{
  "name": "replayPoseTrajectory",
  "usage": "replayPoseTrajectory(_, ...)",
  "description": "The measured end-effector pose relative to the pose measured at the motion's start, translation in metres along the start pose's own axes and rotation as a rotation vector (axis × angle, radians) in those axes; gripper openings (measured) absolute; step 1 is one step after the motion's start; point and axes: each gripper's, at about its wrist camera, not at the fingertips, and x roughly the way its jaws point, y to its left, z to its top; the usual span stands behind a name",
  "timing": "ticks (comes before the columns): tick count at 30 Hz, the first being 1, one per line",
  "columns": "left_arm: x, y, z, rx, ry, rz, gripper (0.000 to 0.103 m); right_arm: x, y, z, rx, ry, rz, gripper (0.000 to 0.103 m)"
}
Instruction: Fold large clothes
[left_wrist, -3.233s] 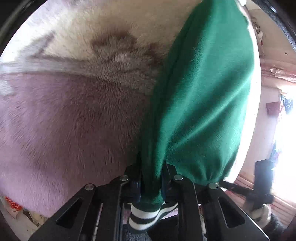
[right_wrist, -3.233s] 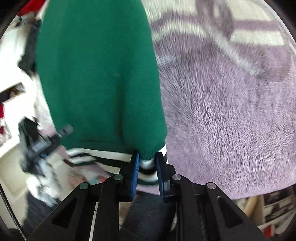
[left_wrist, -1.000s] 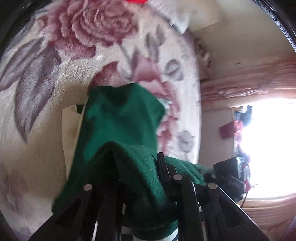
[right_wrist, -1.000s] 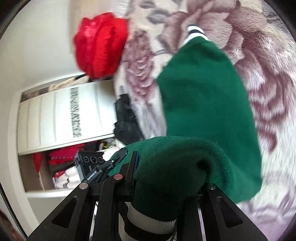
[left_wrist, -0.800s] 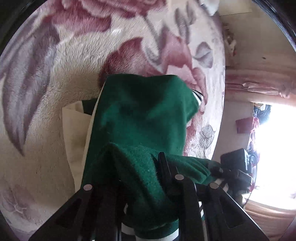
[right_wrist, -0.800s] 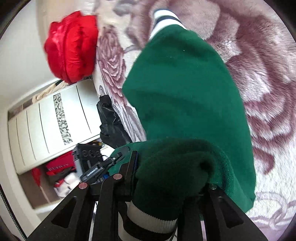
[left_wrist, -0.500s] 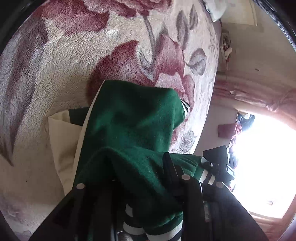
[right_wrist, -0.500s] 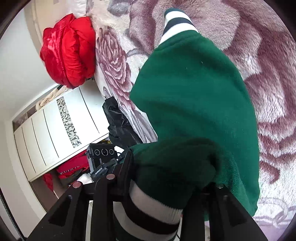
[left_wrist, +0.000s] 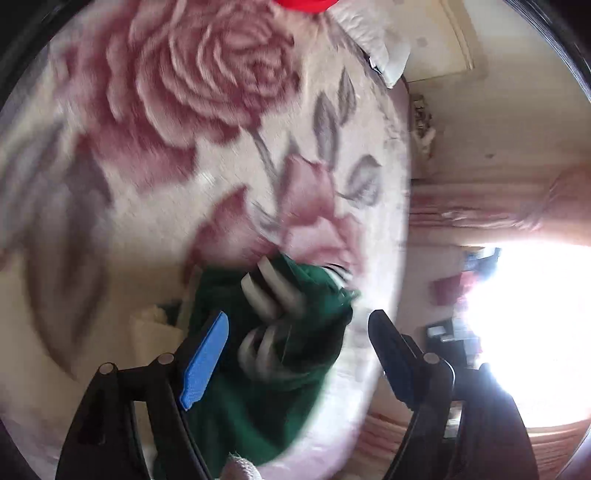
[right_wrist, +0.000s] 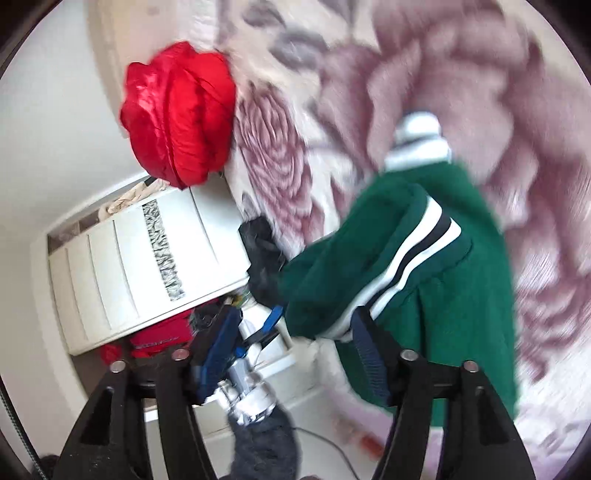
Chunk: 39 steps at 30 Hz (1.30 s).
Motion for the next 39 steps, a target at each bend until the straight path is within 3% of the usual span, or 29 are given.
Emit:
replayPoseTrajectory(2, -0.002, -0.004, -0.013, 0.094, -0.076, 0.187, 0.077, -0.007, 0.01, -0.004, -0.163, -0.039, -0.201, 0.086)
replayPoseTrajectory(4, 0.004, 0.0, -0.031, 0.148, -0.11, 0.299, 0.077, 0.006, 0.0, -0.017, -0.321, 0.002, -0.399, 0.087)
replayPoseTrajectory(6, 0.011, 0.013, -0.06, 0.162, -0.149, 0.385, 0.077, 0.032, -0.028, -0.03, -0.395, 0.109, -0.489, 0.087)
replayPoseTrajectory(9, 0.022, 0.044, -0.097, 0.097, -0.167, 0.443, 0.077, 0.069, -0.077, -0.033, -0.422, 0.227, -0.517, 0.087)
replayPoseTrajectory(11, 0.028, 0.063, -0.115, 0.037, -0.15, 0.458, 0.077, 0.087, -0.104, -0.024, -0.383, 0.262, -0.443, 0.087)
replayPoseTrajectory(15, 0.039, 0.088, -0.142, -0.037, -0.158, 0.518, 0.077, 0.113, -0.127, -0.001, -0.265, 0.271, -0.209, 0.101)
replayPoseTrajectory(18, 0.039, 0.096, -0.15, -0.071, -0.176, 0.528, 0.077, 0.121, -0.119, 0.003, -0.263, 0.273, -0.18, 0.1)
replayPoseTrajectory(19, 0.038, 0.097, -0.152, -0.078, -0.176, 0.528, 0.077, 0.121, -0.115, -0.001, -0.278, 0.263, -0.167, 0.095)
replayPoseTrajectory(20, 0.037, 0.098, -0.153, -0.08, -0.179, 0.538, 0.077, 0.12, -0.111, -0.005, -0.293, 0.259, -0.152, 0.073)
replayPoseTrajectory(21, 0.036, 0.097, -0.154, -0.076, -0.181, 0.555, 0.077, 0.118, -0.108, -0.012, -0.291, 0.238, -0.138, 0.057)
replayPoseTrajectory(24, 0.032, 0.093, -0.159, -0.043, -0.177, 0.625, 0.077, 0.102, -0.112, -0.034, -0.185, 0.121, -0.087, 0.042)
replayPoseTrajectory(28, 0.019, 0.078, -0.169, -0.007, -0.177, 0.634, 0.077, 0.069, -0.152, -0.087, 0.105, -0.019, 0.085, 0.039)
replayPoseTrajectory(31, 0.011, 0.058, -0.179, 0.032, -0.169, 0.631, 0.077, 0.038, -0.186, -0.154, 0.318, -0.137, 0.188, 0.039)
replayPoseTrajectory(34, 0.003, 0.036, -0.195, 0.08, -0.144, 0.644, 0.077, 0.02, -0.213, -0.256, 0.51, -0.185, 0.19, 0.039)
replayPoseTrajectory(36, 0.002, 0.022, -0.208, 0.12, -0.123, 0.655, 0.077, 0.025, -0.224, -0.309, 0.6, -0.149, 0.187, 0.039)
replayPoseTrajectory(38, 0.005, 0.01, -0.221, 0.161, -0.101, 0.667, 0.077, 0.028, -0.24, -0.344, 0.699, -0.143, 0.197, 0.045)
replayPoseTrajectory(39, 0.01, 0.003, -0.23, 0.192, -0.086, 0.677, 0.077, 0.024, -0.245, -0.348, 0.704, -0.137, 0.159, 0.049)
